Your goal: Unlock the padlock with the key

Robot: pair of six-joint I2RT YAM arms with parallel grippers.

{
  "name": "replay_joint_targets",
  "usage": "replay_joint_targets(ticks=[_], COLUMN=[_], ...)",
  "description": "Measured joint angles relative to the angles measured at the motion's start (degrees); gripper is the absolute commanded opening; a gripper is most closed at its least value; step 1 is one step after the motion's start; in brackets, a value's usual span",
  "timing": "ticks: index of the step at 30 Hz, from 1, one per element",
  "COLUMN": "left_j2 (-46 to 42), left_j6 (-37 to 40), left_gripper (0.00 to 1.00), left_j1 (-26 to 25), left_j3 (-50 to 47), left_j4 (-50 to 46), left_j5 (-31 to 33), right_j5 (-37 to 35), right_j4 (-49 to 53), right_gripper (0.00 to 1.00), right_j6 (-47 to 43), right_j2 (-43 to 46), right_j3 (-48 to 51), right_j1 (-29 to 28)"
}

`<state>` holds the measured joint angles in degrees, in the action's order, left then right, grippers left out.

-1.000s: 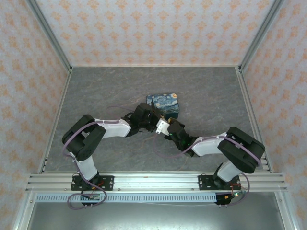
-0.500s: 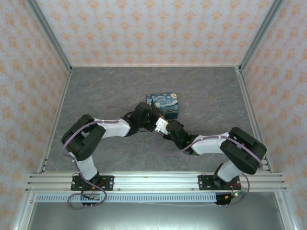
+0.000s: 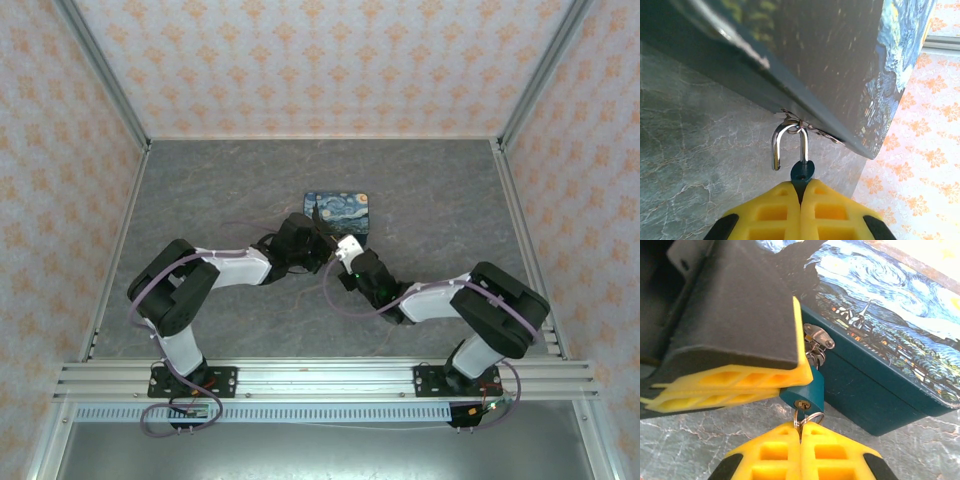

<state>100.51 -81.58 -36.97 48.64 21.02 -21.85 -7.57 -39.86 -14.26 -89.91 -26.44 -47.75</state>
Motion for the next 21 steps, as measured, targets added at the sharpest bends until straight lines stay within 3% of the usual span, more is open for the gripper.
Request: replay_joint_targets(ticks=[4,11,21], left_j2=[0.0,-0.8,-9.4], left_j6=[0.0,1.8,7.2], left_gripper=[0.06,0.41,0.6], left_j1=[0.0,-0.2,3.2], left_j3=[-0.3,-0.4,-2.8], left_j4=[0.3,-0.3,-6.2], left_j5=[0.2,-0.4,-0.1], right_j5=[1.7,4.3,16.4], right_j4=[-0.4,-1.2,-1.5], right_gripper=[0.0,0.0,0.0], right_j6=[1.7,7.0,28.6], right_j2=[-0.2,-0.7,-3.5], right_j3=[0.1,0.1,-1.6], right_j1=[0.3,0.7,3.2])
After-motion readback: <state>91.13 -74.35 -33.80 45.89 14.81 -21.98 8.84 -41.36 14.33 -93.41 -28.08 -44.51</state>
